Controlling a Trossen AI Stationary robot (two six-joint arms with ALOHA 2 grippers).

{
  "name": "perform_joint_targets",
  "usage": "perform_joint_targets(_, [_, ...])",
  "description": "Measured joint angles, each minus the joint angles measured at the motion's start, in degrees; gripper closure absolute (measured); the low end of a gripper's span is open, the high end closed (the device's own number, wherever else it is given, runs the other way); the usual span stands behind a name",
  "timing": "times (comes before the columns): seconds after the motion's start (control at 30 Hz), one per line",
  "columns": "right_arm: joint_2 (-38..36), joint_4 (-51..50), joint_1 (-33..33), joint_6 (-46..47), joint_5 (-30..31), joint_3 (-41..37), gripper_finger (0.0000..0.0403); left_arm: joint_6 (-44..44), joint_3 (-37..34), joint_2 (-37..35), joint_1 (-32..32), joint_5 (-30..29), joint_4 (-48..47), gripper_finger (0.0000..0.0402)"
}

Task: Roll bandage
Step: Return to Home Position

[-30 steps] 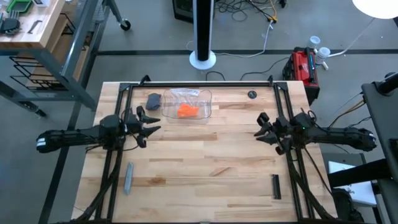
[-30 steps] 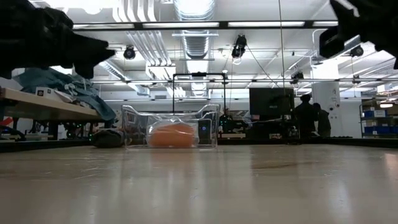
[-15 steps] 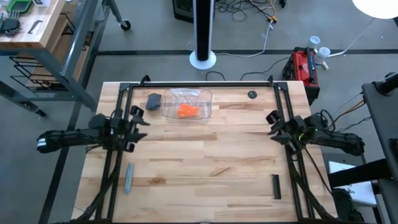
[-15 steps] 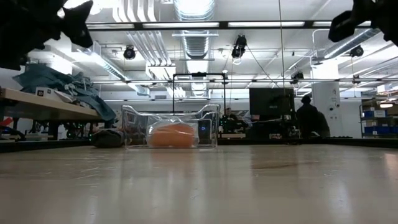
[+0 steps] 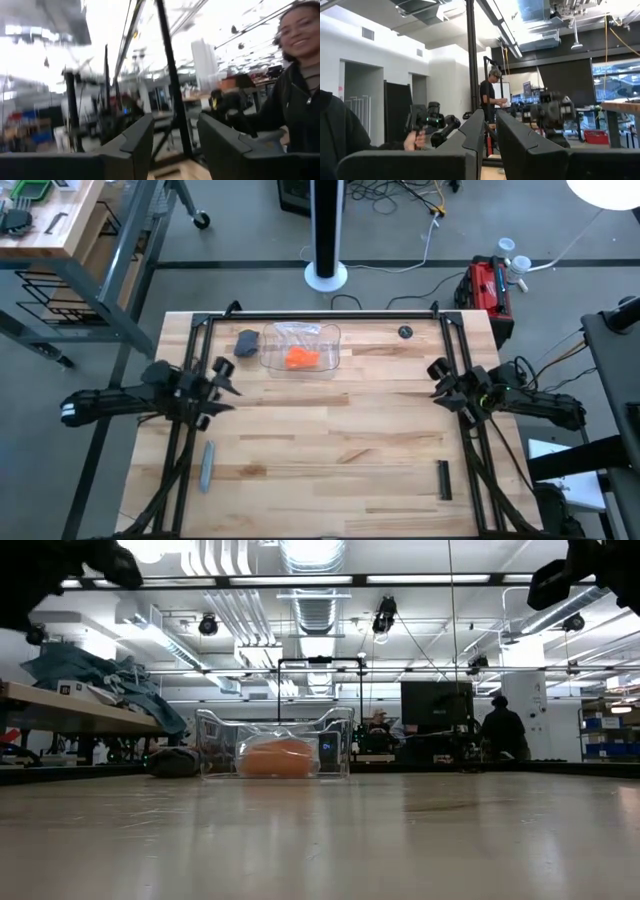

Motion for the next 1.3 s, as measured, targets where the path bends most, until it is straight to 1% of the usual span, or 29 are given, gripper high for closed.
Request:
perform_joint_targets(0.13, [-0.02,-0.09,0.00,-0.02,0.02,0.00,0.0345,2.35,2.30,-3.97,0.00,2.52,-1.29,0.0263])
perform_joint_targets(0.23, [-0.02,-0.06,0.02,-0.02,0.02,0.00,0.0339,2.28,2.13,-6.10,-0.02,1.75,-7.64,0.0266])
perform_joint_targets(0.3, [-0.02,-0.04,0.02,-0.02,0.02,0.00,0.0335,2.74,1.69,-6.38,-0.02,0.92,-10.89,0.0268])
perform_joint_targets(0.43, [-0.02,-0.04,0.02,-0.02,0.02,0.00,0.0329,8.37,0.08,-6.26,0.00,0.89,-18.79,0.0270])
perform_joint_targets(0.53, [-0.02,-0.05,0.02,-0.02,0.02,0.00,0.0326,10.04,-1.37,-6.26,0.00,0.53,-22.70,0.0267])
perform_joint_targets(0.6, [-0.02,-0.04,0.02,-0.02,0.02,0.00,0.0325,10.58,-2.57,-6.27,-0.02,0.29,-23.61,0.0264])
perform_joint_targets(0.67, [-0.02,-0.05,0.02,-0.02,0.02,0.00,0.0324,11.62,-4.35,-6.16,-0.02,-1.16,-23.58,0.0260])
perform_joint_targets(0.73, [-0.02,-0.04,0.02,-0.02,0.02,0.00,0.0327,11.55,-6.36,-6.26,0.00,-4.94,-22.65,0.0256])
perform_joint_targets(0.8, [-0.02,-0.06,0.02,-0.04,0.00,0.00,0.0331,10.99,-6.53,-6.31,0.00,-9.90,-24.49,0.0251])
perform_joint_targets(0.87, [-0.01,-0.02,0.02,-0.04,0.03,0.00,0.0337,10.99,-6.54,-5.62,0.00,-12.65,-24.70,0.0247])
perform_joint_targets(1.07, [0.04,-0.04,0.02,-0.04,0.02,0.00,0.0353,15.89,-6.43,-4.42,0.00,-13.26,-25.00,0.0235])
perform_joint_targets(1.3, [0.09,-0.04,0.02,-0.02,0.02,0.00,0.0362,15.54,-6.26,-1.87,0.00,-13.24,-24.94,0.0225])
